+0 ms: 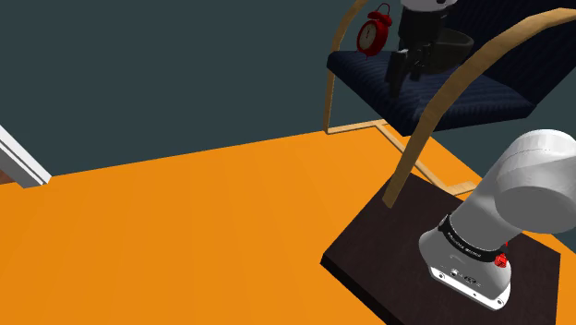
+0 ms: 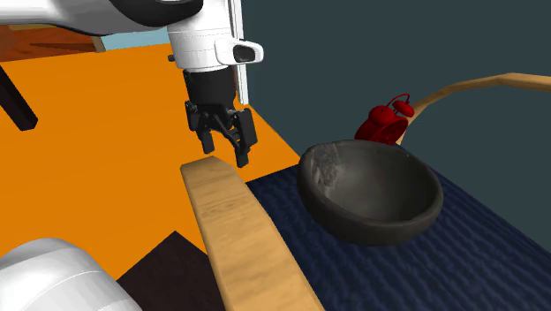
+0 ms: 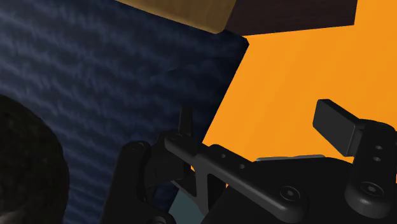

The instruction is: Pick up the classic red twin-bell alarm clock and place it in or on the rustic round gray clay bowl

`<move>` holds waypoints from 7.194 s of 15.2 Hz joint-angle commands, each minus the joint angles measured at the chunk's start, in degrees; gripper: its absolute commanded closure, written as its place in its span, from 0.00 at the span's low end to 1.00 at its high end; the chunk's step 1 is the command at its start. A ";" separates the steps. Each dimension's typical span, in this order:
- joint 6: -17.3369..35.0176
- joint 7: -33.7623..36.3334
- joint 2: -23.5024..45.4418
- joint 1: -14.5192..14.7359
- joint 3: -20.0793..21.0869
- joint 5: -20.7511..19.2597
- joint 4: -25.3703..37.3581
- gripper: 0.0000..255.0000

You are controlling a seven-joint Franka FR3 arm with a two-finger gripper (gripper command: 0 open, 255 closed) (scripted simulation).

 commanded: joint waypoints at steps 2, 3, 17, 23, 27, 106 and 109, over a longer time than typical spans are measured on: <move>0.59 -0.60 1.29 -0.54 -0.76 -0.70 1.26 0.00; 1.16 -1.19 2.58 -1.06 -1.51 -1.34 2.57 0.00; 5.67 -9.40 21.81 -5.90 -11.06 -5.41 25.69 0.00; 5.39 -13.45 31.06 -7.39 -14.96 -4.14 38.79 0.00; 6.65 -14.43 33.22 -7.89 -15.99 -3.59 40.51 0.00; -18.29 -25.04 20.88 -11.41 -18.39 -7.00 54.73 1.00; -15.79 -24.36 18.83 -11.51 -18.18 -7.30 50.15 1.00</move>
